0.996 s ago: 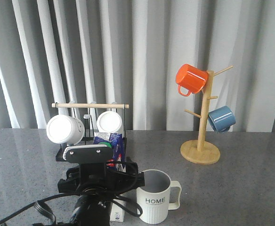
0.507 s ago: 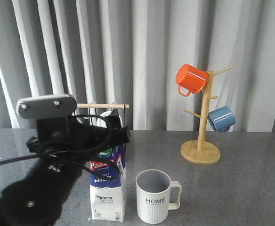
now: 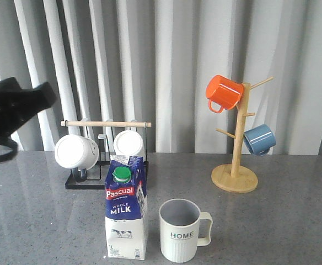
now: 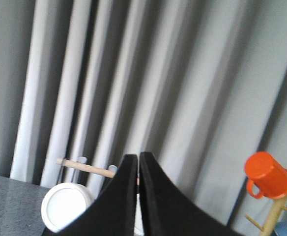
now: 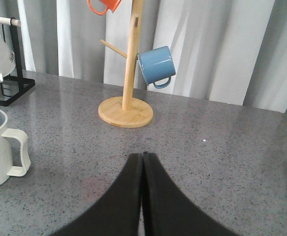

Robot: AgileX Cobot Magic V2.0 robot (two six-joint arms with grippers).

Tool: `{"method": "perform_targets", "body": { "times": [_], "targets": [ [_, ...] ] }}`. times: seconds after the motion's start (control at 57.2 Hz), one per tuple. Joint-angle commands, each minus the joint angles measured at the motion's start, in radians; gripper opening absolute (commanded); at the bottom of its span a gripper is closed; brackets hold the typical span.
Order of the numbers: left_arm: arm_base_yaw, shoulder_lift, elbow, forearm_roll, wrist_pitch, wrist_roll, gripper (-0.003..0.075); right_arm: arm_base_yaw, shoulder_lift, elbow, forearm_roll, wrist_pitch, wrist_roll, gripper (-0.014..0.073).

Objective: Place milk next to cup
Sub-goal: 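Lower the carton, open the left gripper and lift away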

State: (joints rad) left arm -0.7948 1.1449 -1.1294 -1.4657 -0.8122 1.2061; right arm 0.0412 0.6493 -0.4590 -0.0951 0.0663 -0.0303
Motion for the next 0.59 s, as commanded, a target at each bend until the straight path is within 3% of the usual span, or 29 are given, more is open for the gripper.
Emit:
{"method": "perform_targets", "body": {
  "times": [0.0, 0.175, 0.315, 0.472, 0.577],
  "targets": [
    [-0.006, -0.033, -0.023, 0.031, -0.048, 0.005, -0.0008, -0.006, -0.003, -0.027, -0.01, -0.072, -0.007, -0.0006],
    [-0.006, -0.033, -0.023, 0.039, -0.143, 0.02, -0.0008, -0.006, -0.003, -0.027, -0.01, -0.072, -0.007, -0.0006],
    [-0.006, -0.033, -0.031, 0.047, -0.076, -0.034, -0.0008, -0.006, -0.003, -0.027, -0.01, -0.072, -0.007, -0.0006],
    [-0.006, -0.028, -0.05, 0.082, 0.306, -0.207, -0.0008, -0.006, -0.003, -0.027, -0.01, -0.072, -0.007, -0.0006],
    [-0.006, -0.02, -0.042, 0.328, 0.594, -0.35, -0.0008, -0.006, -0.003, -0.027, -0.01, -0.072, -0.007, -0.0006]
  ]
}}
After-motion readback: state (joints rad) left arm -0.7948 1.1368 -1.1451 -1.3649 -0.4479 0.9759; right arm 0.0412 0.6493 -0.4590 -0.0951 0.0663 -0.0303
